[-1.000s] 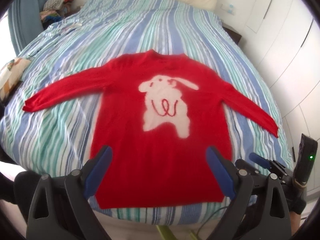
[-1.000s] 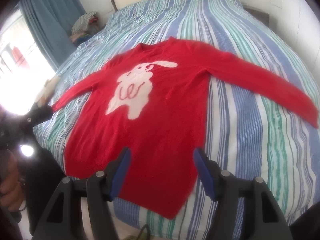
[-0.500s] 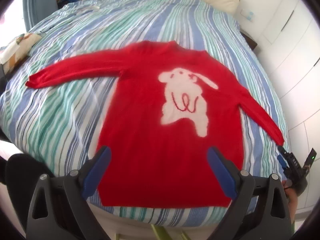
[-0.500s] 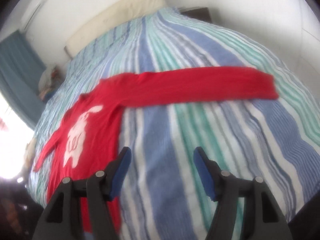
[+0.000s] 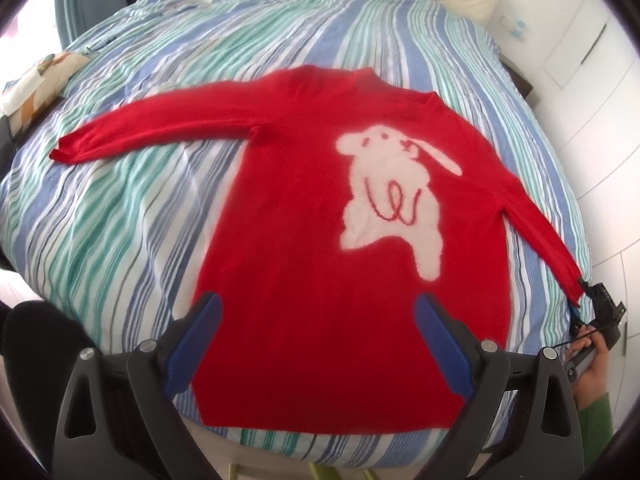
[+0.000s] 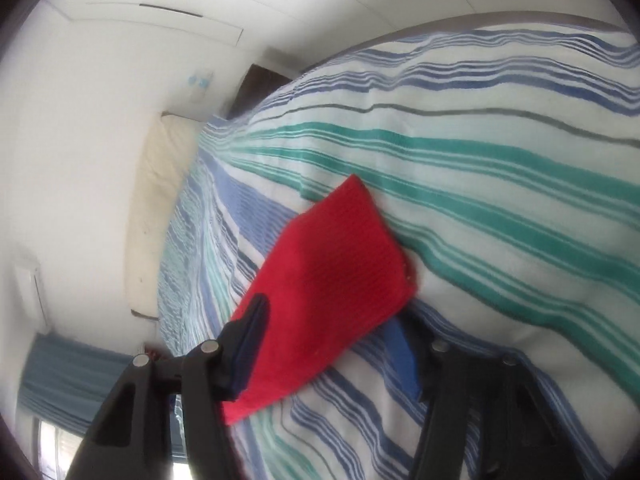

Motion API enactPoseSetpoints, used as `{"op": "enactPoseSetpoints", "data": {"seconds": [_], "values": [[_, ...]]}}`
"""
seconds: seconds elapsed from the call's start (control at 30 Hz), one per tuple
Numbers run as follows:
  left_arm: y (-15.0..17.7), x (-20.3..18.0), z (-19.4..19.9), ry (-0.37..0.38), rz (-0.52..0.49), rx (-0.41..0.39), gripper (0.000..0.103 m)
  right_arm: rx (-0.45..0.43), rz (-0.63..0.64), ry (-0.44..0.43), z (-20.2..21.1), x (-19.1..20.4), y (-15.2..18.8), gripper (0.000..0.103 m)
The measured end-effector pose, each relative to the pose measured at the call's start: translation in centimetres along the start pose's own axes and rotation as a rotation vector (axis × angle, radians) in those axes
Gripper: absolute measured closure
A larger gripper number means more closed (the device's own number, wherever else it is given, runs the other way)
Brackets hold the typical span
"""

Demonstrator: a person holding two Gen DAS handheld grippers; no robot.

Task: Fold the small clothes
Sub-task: 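Grasp the sleeve cuff with the right gripper and lift it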

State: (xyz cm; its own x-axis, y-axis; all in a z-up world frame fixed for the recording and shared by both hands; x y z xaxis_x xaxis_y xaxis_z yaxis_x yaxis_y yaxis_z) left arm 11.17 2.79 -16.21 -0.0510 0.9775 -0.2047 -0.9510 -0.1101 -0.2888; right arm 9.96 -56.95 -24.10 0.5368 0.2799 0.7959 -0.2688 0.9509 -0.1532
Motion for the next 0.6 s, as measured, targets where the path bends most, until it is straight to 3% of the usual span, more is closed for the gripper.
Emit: {"op": "enactPoseSetpoints", "data": {"seconds": [0.03,0.1,0.13,0.27,0.33,0.43,0.53,0.6], "values": [[0.0,0.3,-0.6,0.001,0.011,0.01,0.006,-0.001,0.005,0.025,-0.4,0.1,-0.4,0.054],[-0.1,0.9,-1.7,-0.007,0.026,0.036,0.006,0.005,0.016,0.092,-1.2,-0.1,-1.0,0.081],[-0.2,1.4,-2.0,-0.01,0.029,0.045,0.006,0.013,0.023,0.12,-1.5,-0.2,-1.2,0.087],[-2.2,3.9,-1.0,-0.024,0.047,-0.026,0.006,0.011,0.142,0.192,-0.4,2.7,-1.8,0.093],[-3.5,5.7,-0.7,-0.051,0.066,-0.08,0.006,0.001,0.251,0.169,0.7,7.3,-1.6,0.093],[-5.2,8.6,-1.5,-0.075,0.111,-0.151,0.006,0.011,0.466,0.116,0.7,17.3,0.2,0.093],[-5.1,11.3,-3.1,-0.082,0.175,-0.171,0.006,0.077,0.714,0.06,-1.1,27.9,5.8,0.093],[-4.3,12.7,-4.4,-0.083,0.21,-0.132,0.006,0.15,0.875,0.023,-3.5,33.9,11.4,0.093]]}}
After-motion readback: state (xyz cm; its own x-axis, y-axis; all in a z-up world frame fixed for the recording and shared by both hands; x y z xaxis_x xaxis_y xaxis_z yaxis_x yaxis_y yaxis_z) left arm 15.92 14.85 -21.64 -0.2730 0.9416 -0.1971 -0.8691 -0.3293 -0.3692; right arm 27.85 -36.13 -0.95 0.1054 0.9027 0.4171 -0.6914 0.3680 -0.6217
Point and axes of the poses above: each gripper's, at about its wrist camera, not at the fingertips, and z roughly against the way its jaws point, x to its left, y to its underside, the point moved 10 cm from there along -z, roughly the way its jaws point, and after that the axes turned 8 degrees about x, right-handed, at the moved point
